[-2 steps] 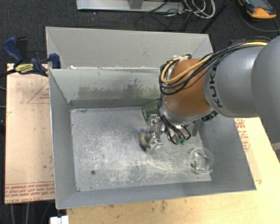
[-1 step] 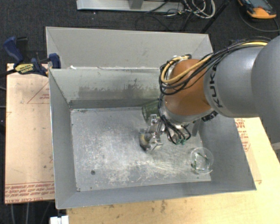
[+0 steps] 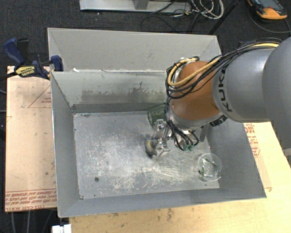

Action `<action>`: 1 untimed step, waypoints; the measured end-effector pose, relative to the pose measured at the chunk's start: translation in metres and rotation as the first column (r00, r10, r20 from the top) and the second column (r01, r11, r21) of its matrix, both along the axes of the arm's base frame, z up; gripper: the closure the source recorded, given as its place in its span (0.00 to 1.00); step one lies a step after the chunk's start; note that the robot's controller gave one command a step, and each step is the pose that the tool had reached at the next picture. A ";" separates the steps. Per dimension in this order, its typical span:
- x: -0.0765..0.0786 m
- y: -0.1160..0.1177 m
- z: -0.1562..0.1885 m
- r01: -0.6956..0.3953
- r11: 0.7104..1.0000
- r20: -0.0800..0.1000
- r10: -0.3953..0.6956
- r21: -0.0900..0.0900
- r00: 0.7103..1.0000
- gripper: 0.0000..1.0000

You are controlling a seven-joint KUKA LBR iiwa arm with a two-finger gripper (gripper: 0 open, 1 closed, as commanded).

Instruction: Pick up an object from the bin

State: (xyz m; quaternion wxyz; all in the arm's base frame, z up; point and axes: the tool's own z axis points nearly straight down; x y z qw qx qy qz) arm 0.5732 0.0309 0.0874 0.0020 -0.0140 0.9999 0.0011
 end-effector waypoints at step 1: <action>-0.002 0.000 0.013 0.000 1.000 -0.007 0.000 -0.001 1.000 1.00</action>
Offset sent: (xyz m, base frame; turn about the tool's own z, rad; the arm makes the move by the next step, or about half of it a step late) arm 0.0001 0.0000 0.0198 0.0000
